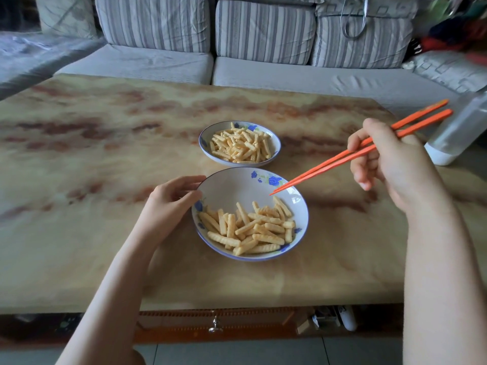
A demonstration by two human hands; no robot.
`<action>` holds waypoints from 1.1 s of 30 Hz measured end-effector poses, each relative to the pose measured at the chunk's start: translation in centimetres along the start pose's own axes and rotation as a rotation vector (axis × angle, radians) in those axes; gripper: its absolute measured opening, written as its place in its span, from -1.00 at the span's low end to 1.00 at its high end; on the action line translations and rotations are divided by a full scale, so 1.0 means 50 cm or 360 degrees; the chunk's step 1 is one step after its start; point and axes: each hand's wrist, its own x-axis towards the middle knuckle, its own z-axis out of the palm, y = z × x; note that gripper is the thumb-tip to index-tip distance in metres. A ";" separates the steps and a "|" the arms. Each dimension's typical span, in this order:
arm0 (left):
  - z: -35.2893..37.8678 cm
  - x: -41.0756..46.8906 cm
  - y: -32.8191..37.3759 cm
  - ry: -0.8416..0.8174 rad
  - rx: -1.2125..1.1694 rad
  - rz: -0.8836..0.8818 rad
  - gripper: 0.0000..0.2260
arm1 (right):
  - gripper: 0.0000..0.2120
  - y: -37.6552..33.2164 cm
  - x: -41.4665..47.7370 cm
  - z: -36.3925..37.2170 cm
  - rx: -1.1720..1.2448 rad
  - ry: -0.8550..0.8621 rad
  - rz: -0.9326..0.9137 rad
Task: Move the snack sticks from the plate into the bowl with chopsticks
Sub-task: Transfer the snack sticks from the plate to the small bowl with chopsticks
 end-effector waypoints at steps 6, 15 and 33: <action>-0.002 -0.005 0.007 -0.0029 -0.0051 -0.0034 -0.69 | -0.61 0.006 0.001 -0.011 -0.0096 -0.0054 0.0071; 0.000 -0.001 0.003 0.0010 -0.0030 -0.0018 -0.71 | -0.61 0.009 0.002 -0.010 -0.0107 -0.0011 0.0087; 0.000 -0.001 0.003 0.0001 -0.0073 -0.0040 -0.72 | -0.63 0.026 0.036 0.072 0.0720 0.0628 -0.0046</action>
